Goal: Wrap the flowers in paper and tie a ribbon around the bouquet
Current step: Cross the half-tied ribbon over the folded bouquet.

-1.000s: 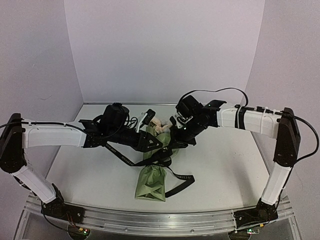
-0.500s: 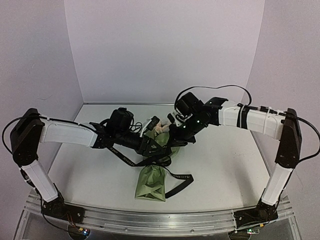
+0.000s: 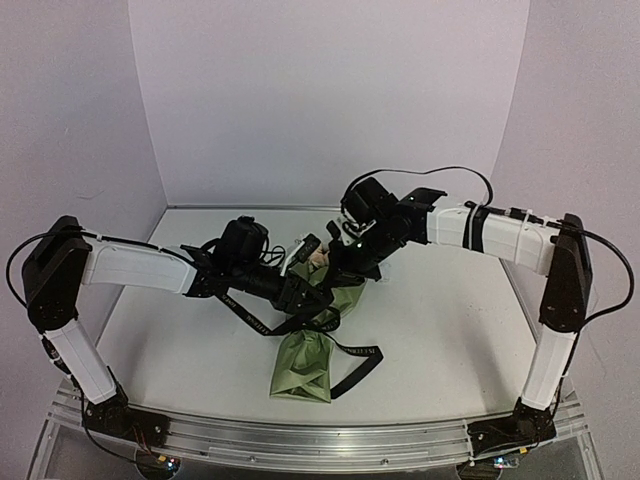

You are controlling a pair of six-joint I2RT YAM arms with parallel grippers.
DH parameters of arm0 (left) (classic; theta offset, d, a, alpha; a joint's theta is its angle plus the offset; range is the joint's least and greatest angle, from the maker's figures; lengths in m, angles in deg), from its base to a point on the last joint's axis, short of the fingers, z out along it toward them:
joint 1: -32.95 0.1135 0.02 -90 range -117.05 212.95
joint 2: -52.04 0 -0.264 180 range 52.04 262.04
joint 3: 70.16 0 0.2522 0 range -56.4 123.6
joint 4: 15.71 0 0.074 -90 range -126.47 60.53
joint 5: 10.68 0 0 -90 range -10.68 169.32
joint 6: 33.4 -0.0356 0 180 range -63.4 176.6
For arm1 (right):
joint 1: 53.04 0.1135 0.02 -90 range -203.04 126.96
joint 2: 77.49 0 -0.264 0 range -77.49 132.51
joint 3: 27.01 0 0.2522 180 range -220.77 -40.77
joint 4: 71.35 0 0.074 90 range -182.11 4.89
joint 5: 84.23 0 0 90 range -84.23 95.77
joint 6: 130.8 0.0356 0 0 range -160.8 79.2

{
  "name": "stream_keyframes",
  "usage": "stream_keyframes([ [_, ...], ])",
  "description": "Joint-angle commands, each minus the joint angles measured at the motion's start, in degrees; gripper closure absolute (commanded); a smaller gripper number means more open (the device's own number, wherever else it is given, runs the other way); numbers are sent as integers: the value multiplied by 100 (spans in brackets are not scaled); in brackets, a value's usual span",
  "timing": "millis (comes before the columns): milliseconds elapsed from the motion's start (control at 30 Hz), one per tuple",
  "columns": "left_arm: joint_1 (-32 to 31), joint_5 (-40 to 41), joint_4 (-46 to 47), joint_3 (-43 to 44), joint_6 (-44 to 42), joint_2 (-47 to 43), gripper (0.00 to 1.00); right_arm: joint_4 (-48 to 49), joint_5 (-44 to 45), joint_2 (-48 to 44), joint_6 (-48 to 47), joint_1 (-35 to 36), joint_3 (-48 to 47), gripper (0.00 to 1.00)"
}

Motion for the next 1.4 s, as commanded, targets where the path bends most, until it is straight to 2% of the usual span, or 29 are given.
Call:
stream_keyframes([
  [0, 9, 55, 183, 240, -39, 65, 59, -20, -64, 157, 160, 36, -289, 100],
  [200, 9, 144, 297, 226, 109, 128, 94, -18, 16, 155, 230, 62, -292, 100],
  [267, 9, 234, 373, 159, 184, 110, 99, -20, 43, 122, 244, 65, -290, 100],
  [400, 9, 369, 628, -28, 348, -12, 100, -20, 83, 54, 241, 67, -262, 100],
  [533, 9, 587, 877, -235, 543, -167, 100, -12, 345, -203, 145, 68, 16, 65],
  [633, 19, 863, 987, -377, 696, -269, 100, 155, 709, -662, -13, 65, 569, 53],
  [733, 48, 1139, 1096, -517, 888, -399, 100, 833, 942, -1189, -105, 66, 1442, 48],
  [833, 88, 1390, 1119, -592, 1019, -507, 100, 1549, 932, -1550, -162, 72, 2348, 47],
  [967, 128, 1521, 1118, -589, 1136, -559, 100, 2142, 1125, -1556, -521, 238, 2889, 49],
  [1033, 145, 1589, 1089, -561, 1194, -568, 100, 2194, 1360, -1420, -806, 385, 2886, 50],
  [1133, 185, 1675, 980, -481, 1241, -556, 100, 2239, 1335, -1106, -1002, 509, 2723, 58],
  [1367, 318, 1675, 727, -303, 1310, -483, 100, 2572, 1331, -453, -1266, 780, 2416, 62],
])
